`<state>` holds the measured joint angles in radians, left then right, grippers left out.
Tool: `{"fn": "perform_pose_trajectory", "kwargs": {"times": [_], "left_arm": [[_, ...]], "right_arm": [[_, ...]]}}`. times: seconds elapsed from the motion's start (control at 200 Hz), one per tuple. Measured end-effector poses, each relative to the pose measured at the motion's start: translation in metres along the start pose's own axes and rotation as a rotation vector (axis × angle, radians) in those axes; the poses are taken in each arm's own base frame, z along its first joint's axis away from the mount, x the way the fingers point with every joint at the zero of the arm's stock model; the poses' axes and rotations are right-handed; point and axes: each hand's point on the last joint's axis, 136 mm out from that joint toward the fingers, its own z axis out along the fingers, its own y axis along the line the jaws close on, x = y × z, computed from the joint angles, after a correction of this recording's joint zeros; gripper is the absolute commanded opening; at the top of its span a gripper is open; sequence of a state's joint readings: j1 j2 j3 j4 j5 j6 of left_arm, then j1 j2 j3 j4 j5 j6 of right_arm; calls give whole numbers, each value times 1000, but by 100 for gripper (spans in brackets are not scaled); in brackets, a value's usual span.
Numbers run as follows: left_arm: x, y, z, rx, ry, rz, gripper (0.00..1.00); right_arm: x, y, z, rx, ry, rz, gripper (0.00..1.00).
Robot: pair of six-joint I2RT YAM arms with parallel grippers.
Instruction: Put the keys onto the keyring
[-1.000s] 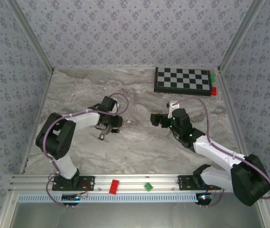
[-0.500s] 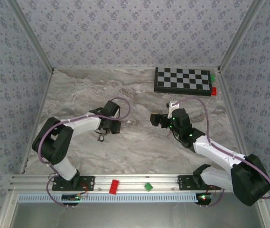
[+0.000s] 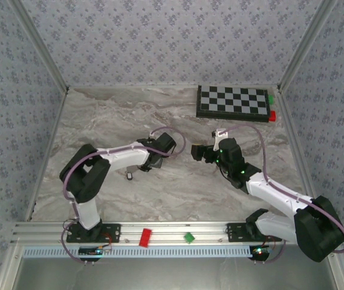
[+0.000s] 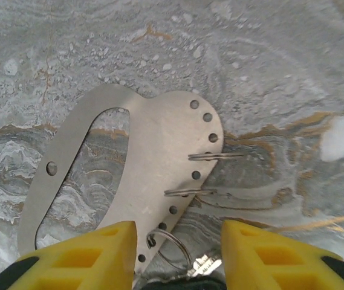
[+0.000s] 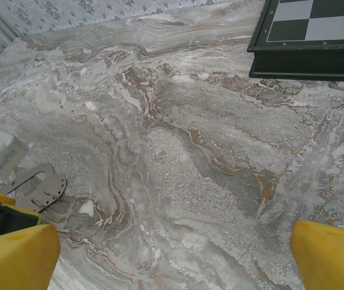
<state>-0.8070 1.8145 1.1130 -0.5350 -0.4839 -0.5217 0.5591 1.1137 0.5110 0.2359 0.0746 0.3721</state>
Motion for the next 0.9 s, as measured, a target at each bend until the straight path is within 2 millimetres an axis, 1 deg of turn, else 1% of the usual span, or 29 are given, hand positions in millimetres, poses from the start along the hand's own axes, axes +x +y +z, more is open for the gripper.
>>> {"fn": "perform_pose_trajectory", "kwargs": {"times": [0.075, 0.135, 0.245, 0.29, 0.34, 0.41, 0.485, 0.52, 0.61, 0.77, 0.845, 0.905], "left_arm": [[5, 2, 5, -27, 23, 7, 38], [8, 4, 9, -46, 37, 8, 36], [7, 5, 9, -57, 36, -5, 32], [8, 6, 9, -61, 41, -8, 28], [9, 7, 8, -65, 43, -16, 26], [10, 7, 8, -67, 45, -24, 18], [11, 8, 8, -70, 48, -23, 12], [11, 8, 8, -72, 48, -25, 10], [9, 10, 8, -87, 38, -28, 0], [10, 11, 5, -94, 35, -15, 0], [9, 14, -2, -97, 29, -7, 0], [6, 17, -12, -99, 16, -3, 0]], "right_arm": [[0, 0, 0, 0, 0, 0, 100], [0, 0, 0, -1, 0, 0, 100], [0, 1, 0, -2, 1, -1, 100], [1, 1, 0, -4, 1, -2, 99], [1, 2, 0, -4, 1, -2, 99], [1, 2, 0, -5, 2, -2, 99], [1, 2, 0, -6, 2, -3, 100], [1, 2, 0, -5, 2, -3, 99], [1, 2, 0, -5, 2, -3, 99], [1, 2, 0, -5, 2, -3, 99], [1, 2, 0, -5, 2, -3, 99], [1, 2, 0, -4, 2, -3, 99]]}}
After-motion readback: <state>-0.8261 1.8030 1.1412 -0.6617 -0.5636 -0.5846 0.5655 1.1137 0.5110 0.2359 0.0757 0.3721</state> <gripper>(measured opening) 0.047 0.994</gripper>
